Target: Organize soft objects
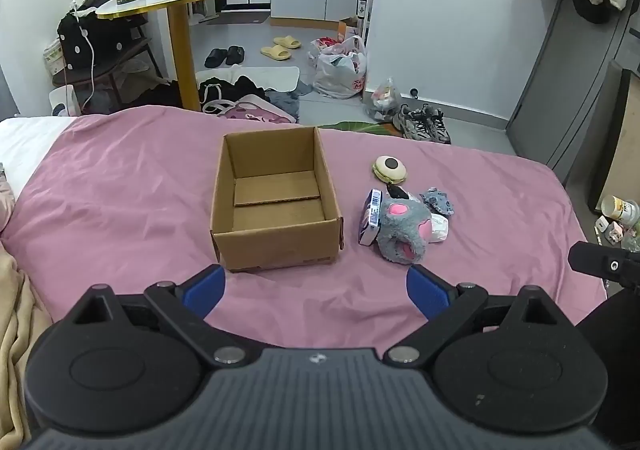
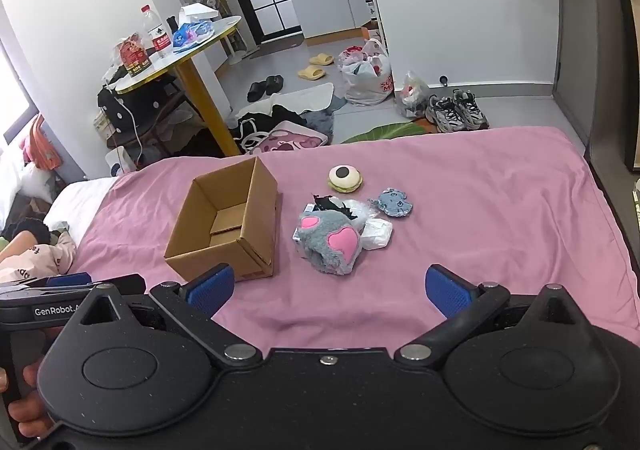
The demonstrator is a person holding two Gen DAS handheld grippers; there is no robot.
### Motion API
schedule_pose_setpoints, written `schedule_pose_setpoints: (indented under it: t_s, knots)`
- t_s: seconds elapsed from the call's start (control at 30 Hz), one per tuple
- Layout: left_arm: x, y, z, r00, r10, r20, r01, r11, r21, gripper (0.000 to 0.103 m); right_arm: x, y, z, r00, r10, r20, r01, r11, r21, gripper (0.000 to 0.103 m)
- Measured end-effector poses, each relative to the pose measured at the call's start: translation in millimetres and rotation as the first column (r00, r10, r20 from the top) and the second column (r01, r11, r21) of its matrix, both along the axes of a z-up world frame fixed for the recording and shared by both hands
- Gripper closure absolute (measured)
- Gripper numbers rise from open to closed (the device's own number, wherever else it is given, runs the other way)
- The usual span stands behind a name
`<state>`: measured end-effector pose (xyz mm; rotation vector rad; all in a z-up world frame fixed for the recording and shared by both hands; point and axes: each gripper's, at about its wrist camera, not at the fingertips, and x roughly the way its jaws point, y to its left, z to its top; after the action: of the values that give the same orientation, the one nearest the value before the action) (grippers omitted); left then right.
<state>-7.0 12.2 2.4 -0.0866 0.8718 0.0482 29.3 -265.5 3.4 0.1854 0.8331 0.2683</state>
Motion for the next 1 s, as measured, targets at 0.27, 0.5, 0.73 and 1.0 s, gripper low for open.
schedule_pose_setpoints:
  t_s: [0.27,0.5,0.73,1.0]
  knots:
    - [-3,-4,2,1.0,0.013,-0.001,-0.013,1.0,0.017,0.006,-3,2,5,1.0,0.022,0.006,-0.022,1.0,-0.018,0.0]
    - [-8,-3,5,1.0,0.026,0.005,-0.026,1.0,0.011,0.006,-3,8,2,0.997,0.072,0.0,-0.072,0.997,-0.03,0.0]
    - [-12,-2,9,1.0,0.022,0.013,-0.022,1.0,0.002,0.006,-6,12,2,0.996,0.086,0.001,-0.086,0.996,-0.034,0.0]
    - [-18,-6,12,0.999,0.012,0.029,-0.013,1.0,0.015,0.006,-8,11,4,0.996,0.085,0.001,-0.085,0.996,-0.028,0.0]
